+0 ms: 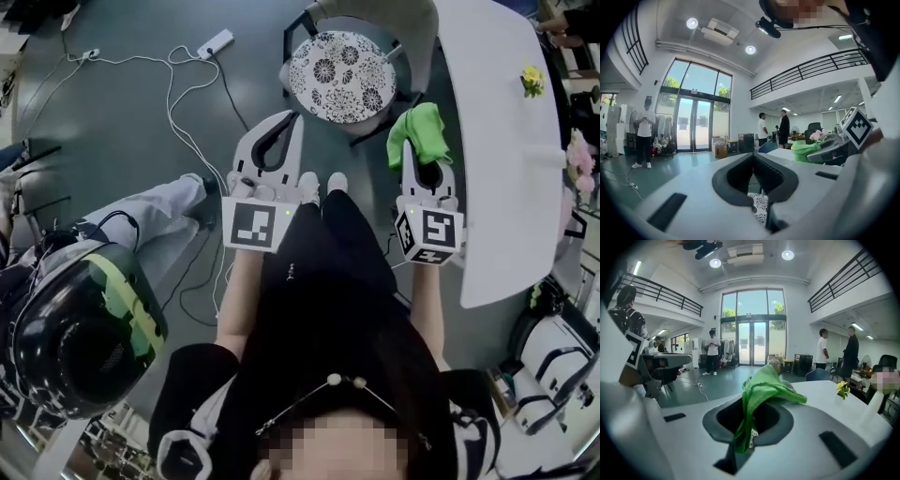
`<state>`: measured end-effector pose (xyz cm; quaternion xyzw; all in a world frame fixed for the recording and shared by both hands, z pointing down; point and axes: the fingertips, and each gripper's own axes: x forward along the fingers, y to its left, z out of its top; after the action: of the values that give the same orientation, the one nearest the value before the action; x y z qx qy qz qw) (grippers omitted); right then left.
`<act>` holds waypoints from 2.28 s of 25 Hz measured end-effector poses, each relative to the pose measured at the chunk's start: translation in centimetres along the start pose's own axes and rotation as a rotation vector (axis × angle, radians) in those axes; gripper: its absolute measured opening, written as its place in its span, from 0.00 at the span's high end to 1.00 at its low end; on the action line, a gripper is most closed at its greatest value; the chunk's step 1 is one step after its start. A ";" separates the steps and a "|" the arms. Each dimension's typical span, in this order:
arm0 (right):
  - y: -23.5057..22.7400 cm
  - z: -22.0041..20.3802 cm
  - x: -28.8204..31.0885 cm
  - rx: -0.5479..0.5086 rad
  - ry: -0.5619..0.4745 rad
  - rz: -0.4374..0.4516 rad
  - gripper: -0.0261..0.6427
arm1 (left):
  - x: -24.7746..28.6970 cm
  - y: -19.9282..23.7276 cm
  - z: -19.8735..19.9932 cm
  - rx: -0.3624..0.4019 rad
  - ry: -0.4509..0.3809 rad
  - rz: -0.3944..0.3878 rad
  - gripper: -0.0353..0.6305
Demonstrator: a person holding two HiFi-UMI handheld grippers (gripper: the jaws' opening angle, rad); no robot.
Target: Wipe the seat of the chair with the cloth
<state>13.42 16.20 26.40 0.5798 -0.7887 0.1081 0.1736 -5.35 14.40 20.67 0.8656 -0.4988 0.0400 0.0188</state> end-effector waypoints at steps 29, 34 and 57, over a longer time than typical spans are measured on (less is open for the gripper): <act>6.6 -12.5 43.4 0.166 0.524 0.628 0.89 | 16.3 9.5 -13.7 -0.029 0.167 0.038 0.94; 7.4 -18.4 47.2 0.321 0.595 0.618 0.89 | 17.8 10.8 -17.6 -0.025 0.194 0.027 0.94; 3.1 -29.2 57.7 0.392 0.798 0.434 0.89 | 22.1 13.9 -24.0 -0.162 0.201 0.058 0.87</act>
<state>-0.63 -22.64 76.28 0.3372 -0.7281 0.5016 0.3234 -7.57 -9.87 46.43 0.8381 -0.5206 0.0866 0.1376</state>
